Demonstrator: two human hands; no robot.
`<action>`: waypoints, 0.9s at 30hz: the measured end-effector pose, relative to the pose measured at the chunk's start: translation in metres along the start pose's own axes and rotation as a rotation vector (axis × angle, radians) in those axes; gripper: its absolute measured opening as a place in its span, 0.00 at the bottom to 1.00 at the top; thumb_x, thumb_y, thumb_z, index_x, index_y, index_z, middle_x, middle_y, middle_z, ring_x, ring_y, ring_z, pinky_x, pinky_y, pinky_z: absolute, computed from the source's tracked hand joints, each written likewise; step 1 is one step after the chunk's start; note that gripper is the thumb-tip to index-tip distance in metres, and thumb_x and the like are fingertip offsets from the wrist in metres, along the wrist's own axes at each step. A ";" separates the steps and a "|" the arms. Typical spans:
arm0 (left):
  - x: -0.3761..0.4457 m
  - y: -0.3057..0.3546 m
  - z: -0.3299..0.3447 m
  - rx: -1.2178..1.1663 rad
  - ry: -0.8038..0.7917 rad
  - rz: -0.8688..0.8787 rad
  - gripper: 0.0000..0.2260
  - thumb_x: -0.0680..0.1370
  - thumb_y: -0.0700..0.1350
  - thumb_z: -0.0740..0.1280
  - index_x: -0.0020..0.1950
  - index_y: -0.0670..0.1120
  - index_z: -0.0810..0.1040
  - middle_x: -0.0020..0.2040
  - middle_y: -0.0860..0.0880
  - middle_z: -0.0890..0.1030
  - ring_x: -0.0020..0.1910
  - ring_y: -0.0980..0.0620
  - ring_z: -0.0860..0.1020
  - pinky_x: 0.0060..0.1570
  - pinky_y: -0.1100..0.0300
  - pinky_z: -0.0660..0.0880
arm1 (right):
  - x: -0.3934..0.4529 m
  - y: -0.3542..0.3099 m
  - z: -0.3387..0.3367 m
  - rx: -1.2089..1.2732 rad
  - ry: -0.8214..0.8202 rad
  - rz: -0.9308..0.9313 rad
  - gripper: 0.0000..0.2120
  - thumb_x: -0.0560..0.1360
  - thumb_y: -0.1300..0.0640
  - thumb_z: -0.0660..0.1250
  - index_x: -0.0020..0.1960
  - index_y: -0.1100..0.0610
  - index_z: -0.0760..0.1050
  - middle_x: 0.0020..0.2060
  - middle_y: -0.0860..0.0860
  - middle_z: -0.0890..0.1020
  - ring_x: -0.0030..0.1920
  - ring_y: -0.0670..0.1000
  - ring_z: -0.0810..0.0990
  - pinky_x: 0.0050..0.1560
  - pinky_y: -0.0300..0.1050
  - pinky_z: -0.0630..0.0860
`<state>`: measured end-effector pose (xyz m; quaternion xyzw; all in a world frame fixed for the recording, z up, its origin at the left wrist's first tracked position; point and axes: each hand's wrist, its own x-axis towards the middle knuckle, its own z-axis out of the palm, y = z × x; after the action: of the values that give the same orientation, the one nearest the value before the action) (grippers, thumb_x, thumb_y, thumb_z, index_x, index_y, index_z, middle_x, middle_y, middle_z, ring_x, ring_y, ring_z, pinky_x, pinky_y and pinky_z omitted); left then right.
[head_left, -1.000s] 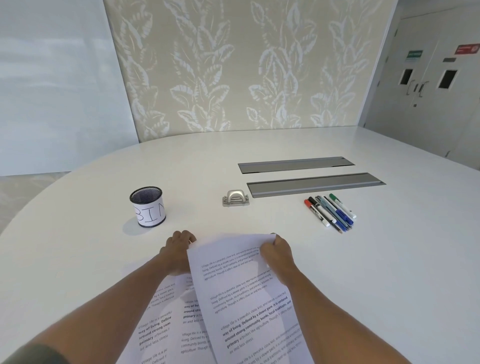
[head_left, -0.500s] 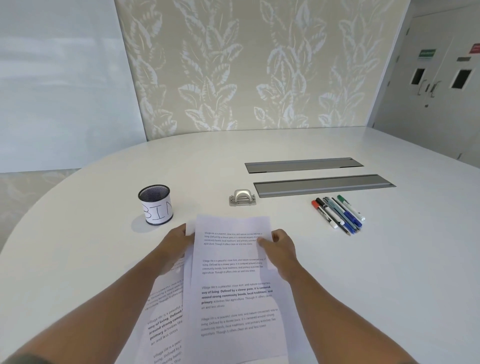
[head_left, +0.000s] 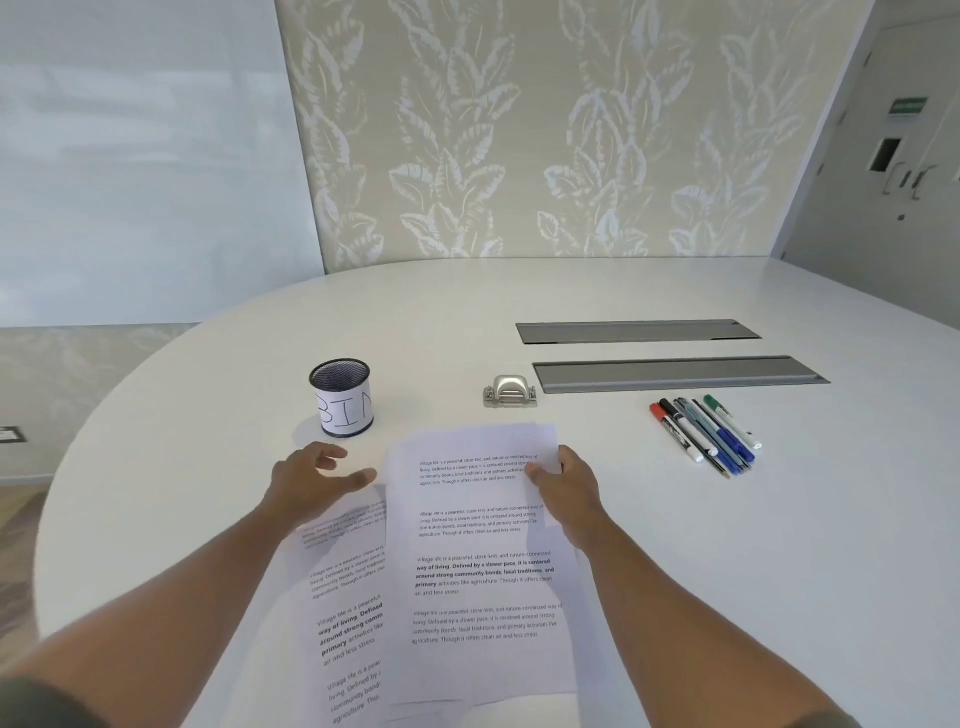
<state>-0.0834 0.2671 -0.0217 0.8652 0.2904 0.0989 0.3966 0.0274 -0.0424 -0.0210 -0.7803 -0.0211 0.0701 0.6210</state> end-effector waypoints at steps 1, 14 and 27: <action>0.000 -0.003 -0.004 0.065 0.004 -0.026 0.31 0.62 0.67 0.76 0.60 0.55 0.76 0.55 0.53 0.78 0.64 0.48 0.69 0.62 0.47 0.70 | 0.000 0.000 0.002 0.000 -0.003 -0.003 0.05 0.77 0.61 0.67 0.52 0.59 0.77 0.41 0.49 0.81 0.39 0.49 0.79 0.40 0.41 0.76; -0.015 -0.018 -0.031 0.483 -0.219 -0.148 0.46 0.54 0.66 0.79 0.68 0.53 0.70 0.58 0.50 0.62 0.67 0.46 0.60 0.63 0.51 0.66 | 0.003 0.002 0.019 0.001 -0.038 0.002 0.07 0.76 0.60 0.68 0.52 0.62 0.76 0.45 0.55 0.82 0.42 0.53 0.79 0.52 0.53 0.79; -0.018 0.003 -0.008 -0.406 -0.274 -0.005 0.12 0.74 0.46 0.75 0.55 0.42 0.80 0.49 0.42 0.86 0.47 0.42 0.84 0.51 0.51 0.79 | -0.002 0.003 0.015 0.140 -0.131 0.041 0.07 0.73 0.59 0.73 0.50 0.57 0.81 0.48 0.55 0.86 0.52 0.58 0.84 0.57 0.58 0.80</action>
<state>-0.0999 0.2603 -0.0132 0.7726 0.2100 0.0358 0.5982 0.0231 -0.0293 -0.0268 -0.7291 -0.0409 0.1349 0.6698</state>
